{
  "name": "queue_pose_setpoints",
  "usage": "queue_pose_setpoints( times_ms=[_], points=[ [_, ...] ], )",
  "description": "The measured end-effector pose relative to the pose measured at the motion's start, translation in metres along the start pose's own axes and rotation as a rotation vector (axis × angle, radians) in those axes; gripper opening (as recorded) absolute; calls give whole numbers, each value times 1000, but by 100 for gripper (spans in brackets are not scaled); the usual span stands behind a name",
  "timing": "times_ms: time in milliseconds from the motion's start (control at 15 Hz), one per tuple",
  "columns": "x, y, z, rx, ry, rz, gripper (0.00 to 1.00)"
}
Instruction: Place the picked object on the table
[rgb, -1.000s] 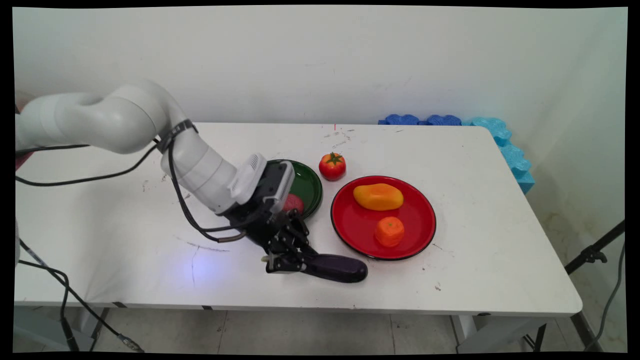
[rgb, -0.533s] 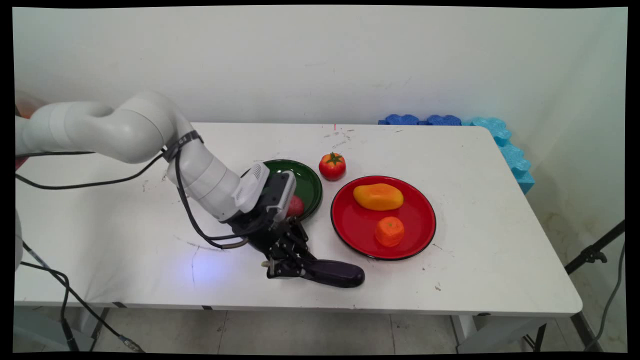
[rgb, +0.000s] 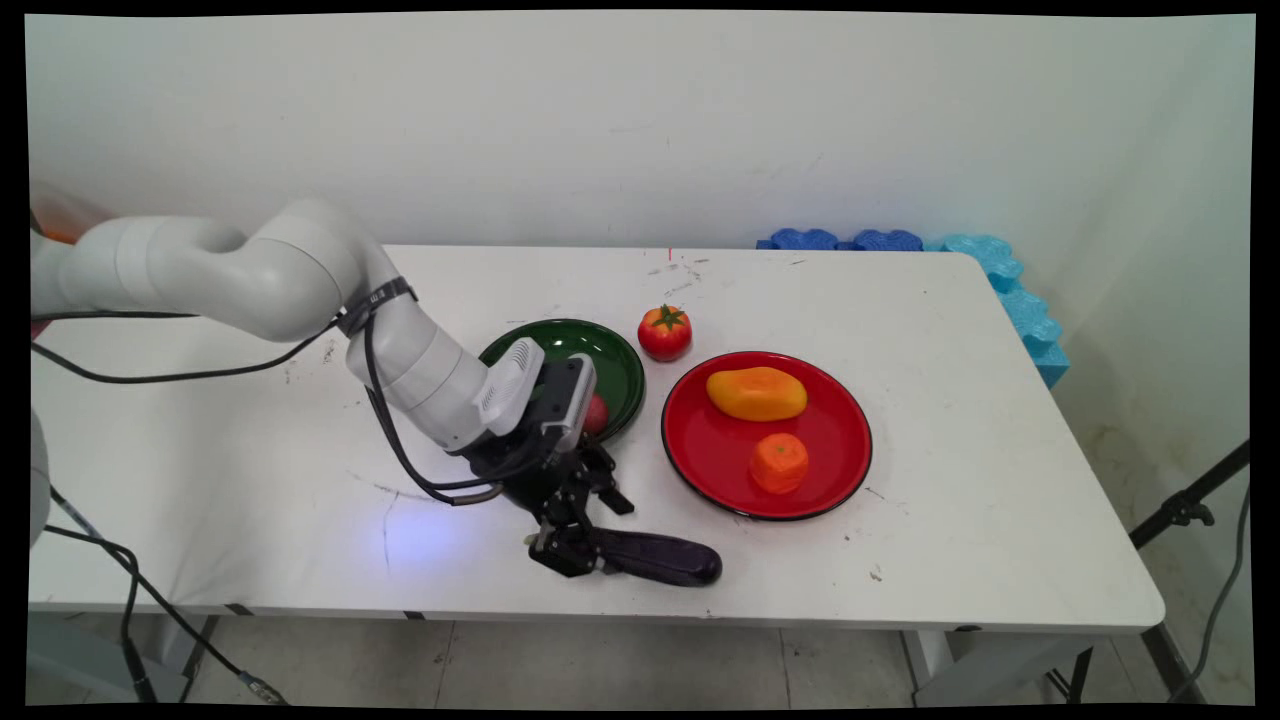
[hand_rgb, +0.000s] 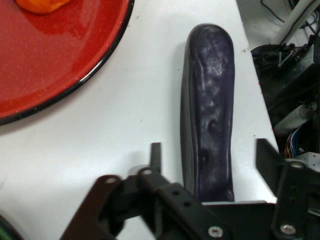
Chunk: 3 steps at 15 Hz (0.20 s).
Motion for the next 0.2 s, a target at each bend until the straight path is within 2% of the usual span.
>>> queue_pose_setpoints(
  times_ms=[200],
  points=[
    [0, 0, 1, -1, 2, -8, 100]
  ],
)
